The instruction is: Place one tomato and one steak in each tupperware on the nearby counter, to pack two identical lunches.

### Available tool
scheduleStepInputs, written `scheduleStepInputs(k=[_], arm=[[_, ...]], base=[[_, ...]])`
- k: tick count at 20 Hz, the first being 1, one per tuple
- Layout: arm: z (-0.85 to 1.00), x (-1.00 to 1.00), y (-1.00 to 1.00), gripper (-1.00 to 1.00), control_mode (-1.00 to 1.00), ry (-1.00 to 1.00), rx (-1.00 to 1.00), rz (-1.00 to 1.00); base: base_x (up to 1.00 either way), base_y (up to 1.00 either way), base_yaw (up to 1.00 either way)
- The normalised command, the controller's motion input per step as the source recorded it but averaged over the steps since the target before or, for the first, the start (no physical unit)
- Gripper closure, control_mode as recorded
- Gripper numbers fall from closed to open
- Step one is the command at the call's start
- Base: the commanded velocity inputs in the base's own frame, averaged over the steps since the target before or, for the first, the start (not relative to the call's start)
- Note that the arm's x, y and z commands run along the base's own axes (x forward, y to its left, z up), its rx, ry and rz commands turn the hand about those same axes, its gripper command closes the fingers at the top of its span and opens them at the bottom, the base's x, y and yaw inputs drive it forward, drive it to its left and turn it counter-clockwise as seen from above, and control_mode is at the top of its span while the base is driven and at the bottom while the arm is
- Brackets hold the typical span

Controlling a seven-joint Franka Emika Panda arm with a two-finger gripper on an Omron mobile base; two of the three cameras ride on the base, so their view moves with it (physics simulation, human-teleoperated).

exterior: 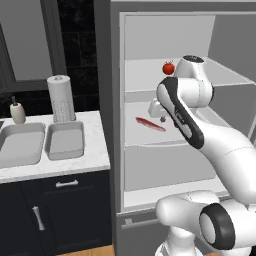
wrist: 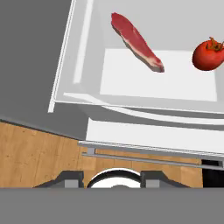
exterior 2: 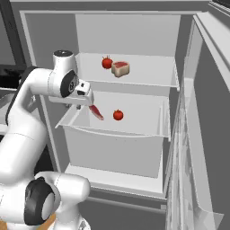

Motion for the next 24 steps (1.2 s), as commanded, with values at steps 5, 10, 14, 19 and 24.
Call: scheduleStepInputs(k=[5,10,14,19,24], arm=[[0.07,-0.42,-0.14,-1.0,-1.0,-0.4,0.04,0.0],[0.45,-0.45,-0.3,-1.0,-1.0,-0.41,0.06,0.0],[0.36,-0.13,-0.52,-1.0,-1.0,-0.2,0.0,-0.02],[0.5,0.0,-0.46,-1.0,-1.0,-0.11,-0.01,-0.03],[0.4,0.28,-0.49,-1.0,-1.0,0.0,-0.03,-0.11]], base=[[0.0,0.0,0.0],[0.0,0.0,0.0],[0.0,0.0,0.0],[0.0,0.0,0.0],[0.0,0.0,0.0]])
